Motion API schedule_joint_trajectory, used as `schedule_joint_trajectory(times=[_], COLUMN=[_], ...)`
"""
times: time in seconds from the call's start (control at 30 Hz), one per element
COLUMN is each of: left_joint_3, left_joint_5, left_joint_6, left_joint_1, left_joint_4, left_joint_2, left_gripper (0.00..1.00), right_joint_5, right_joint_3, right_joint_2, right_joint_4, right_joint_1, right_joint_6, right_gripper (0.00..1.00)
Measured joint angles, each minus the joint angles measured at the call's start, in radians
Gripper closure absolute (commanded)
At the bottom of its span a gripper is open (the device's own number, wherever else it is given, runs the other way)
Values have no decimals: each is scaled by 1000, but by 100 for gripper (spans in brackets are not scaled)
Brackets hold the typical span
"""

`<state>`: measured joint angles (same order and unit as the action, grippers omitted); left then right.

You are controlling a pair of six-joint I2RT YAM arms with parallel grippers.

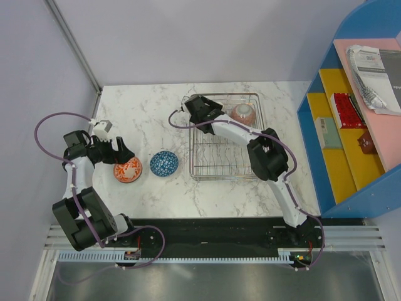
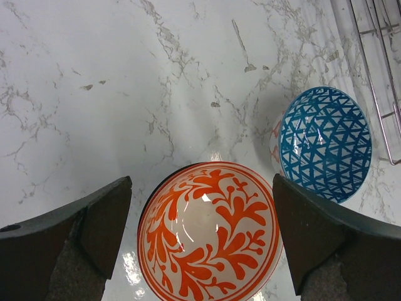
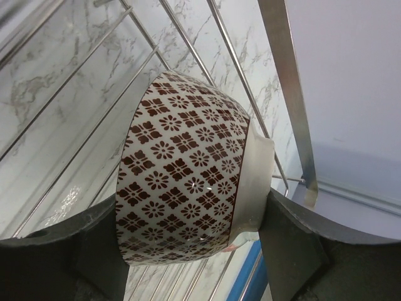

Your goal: Load the bowls into the dish rack

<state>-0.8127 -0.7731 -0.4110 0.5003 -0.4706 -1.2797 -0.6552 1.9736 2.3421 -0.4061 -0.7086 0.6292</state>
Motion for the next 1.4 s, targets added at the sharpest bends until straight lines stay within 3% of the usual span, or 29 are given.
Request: schedule_joint_trajectory(times=[0.43,0.53,0.67,0.83,1.0,1.4], left_joint_3=[14,14,14,16,16,16], left_joint_5=[-24,-27,-42,-43,-49,-50], left_joint_6=[-3,-3,-3,-3,-3,-2], left_joint_1=[16,17,21,22,25,32], left_joint_4=[0,0,1,1,1,1], left_joint_2=[0,0,0,0,2,26], left_gripper=[0,0,0,0,0,0], right_joint_5=[-33,-34,-34,-28,-11,101], right_joint_3=[5,-5,-22,-54,-76,-77], right_joint_2=[58,57,52,35,27,-16], right_joint_4=[82,99,120,135,120,39], right_joint_1=[-4,-4,-4,-5,-1,9], right_joint_6=[116,116,116,107,87,20], right_gripper=[82,69,28,12,2,2])
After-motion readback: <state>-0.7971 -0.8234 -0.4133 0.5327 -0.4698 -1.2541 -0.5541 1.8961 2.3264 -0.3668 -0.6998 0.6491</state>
